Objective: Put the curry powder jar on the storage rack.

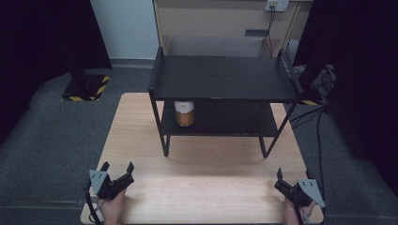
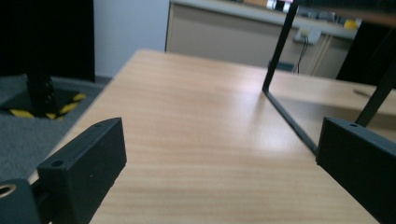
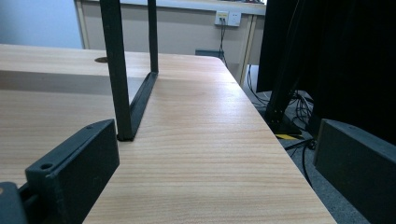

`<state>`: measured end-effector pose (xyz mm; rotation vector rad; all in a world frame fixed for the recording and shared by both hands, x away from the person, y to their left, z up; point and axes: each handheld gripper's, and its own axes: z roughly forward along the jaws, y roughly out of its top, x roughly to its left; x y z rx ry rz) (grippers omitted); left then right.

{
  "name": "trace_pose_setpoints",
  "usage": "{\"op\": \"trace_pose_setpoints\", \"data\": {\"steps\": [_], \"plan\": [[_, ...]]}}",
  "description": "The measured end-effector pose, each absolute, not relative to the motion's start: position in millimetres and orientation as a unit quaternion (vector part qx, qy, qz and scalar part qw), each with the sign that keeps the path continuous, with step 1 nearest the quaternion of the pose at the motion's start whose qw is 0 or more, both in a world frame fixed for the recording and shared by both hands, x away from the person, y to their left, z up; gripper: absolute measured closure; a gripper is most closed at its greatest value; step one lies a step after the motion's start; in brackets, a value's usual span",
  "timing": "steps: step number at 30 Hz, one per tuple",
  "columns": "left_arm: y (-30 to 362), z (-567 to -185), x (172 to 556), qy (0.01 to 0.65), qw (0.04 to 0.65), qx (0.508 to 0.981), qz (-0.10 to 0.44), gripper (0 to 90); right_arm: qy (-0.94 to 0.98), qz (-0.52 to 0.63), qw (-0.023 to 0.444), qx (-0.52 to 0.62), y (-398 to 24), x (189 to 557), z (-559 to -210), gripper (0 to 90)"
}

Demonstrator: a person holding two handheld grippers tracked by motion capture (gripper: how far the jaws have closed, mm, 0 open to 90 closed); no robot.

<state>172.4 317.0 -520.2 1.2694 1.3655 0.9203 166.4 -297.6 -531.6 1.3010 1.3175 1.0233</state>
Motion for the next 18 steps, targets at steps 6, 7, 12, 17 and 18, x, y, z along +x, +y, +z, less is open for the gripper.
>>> {"op": "trace_pose_setpoints", "data": {"steps": [6,7,12,17,18], "plan": [[317.4,-517.8,175.6,0.586,0.496,0.521,0.372,0.2,0.531,0.429,0.493,0.539,-298.0,163.9,-534.0,0.5],[317.4,-517.3,175.7,0.587,0.494,0.523,0.372,0.2,0.529,0.430,0.494,0.540,-298.0,163.6,-534.4,0.5],[314.7,-515.7,177.2,0.585,0.485,0.531,0.375,0.2,0.531,0.429,0.492,0.540,-298.0,164.1,-533.7,0.5],[312.1,-515.1,178.1,0.582,0.479,0.537,0.379,0.3,0.529,0.432,0.492,0.540,-298.6,163.5,-534.4,0.5],[311.2,-514.8,178.3,0.579,0.476,0.541,0.381,0.3,0.527,0.434,0.492,0.540,-298.8,163.3,-534.9,0.5]]}}
